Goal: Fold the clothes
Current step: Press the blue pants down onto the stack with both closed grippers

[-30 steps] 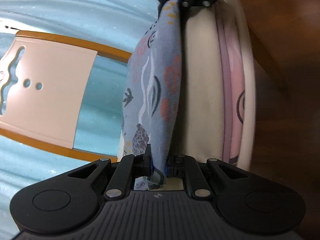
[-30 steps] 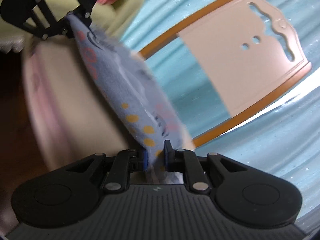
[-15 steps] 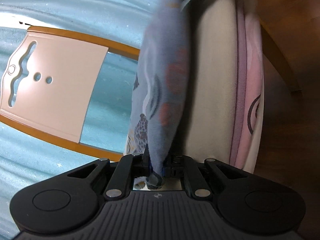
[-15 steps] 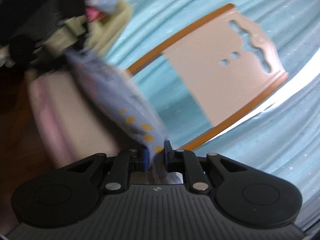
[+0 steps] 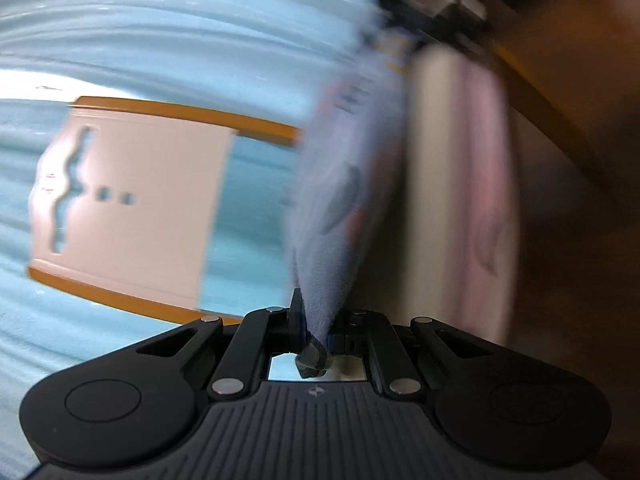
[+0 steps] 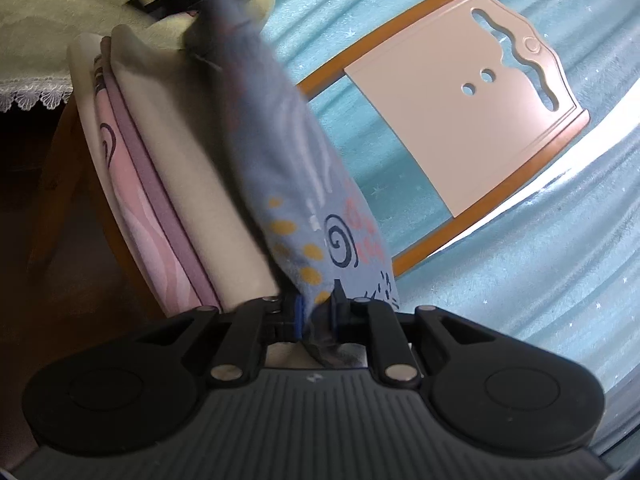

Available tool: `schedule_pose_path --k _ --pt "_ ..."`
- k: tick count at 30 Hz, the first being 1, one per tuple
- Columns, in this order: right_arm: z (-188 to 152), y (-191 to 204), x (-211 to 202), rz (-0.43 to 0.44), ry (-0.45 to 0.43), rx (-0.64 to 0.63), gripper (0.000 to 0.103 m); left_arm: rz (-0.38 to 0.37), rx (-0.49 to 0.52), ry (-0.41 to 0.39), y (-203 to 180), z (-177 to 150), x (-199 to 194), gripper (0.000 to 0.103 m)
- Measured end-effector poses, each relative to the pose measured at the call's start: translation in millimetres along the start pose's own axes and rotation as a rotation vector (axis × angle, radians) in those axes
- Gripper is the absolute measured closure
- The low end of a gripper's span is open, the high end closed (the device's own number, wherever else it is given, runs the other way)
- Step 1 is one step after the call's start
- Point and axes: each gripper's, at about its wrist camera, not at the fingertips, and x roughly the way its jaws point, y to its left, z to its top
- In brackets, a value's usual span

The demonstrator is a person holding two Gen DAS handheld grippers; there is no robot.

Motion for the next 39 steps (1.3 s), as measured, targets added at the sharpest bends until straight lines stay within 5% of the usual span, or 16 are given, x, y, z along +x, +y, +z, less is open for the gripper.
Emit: schedule_pose_path --k 6,13,18,39 --pt "7.0 -7.1 -0.1 0.041 0.02 -0.081 0.094 -0.014 -0.015 -0.008 -16.2 -13.7 4.0 0.097" --pt "21.4 -9.2 -33.5 -0.025 0.005 -0.166 0.093 -0.017 -0.032 -0.004 -15.9 -0.3 2.6 0.1" --pt "-2.3 27.6 -27.3 -0.065 0.035 -0.209 0.091 -0.015 -0.01 -0.006 -16.1 -0.2 -1.6 0.1" --pt "-12.2 16.4 25.5 -0.08 -0.019 -0.214 0.09 -0.013 -0.086 0.053 -6.1 12.0 0.9 0.101"
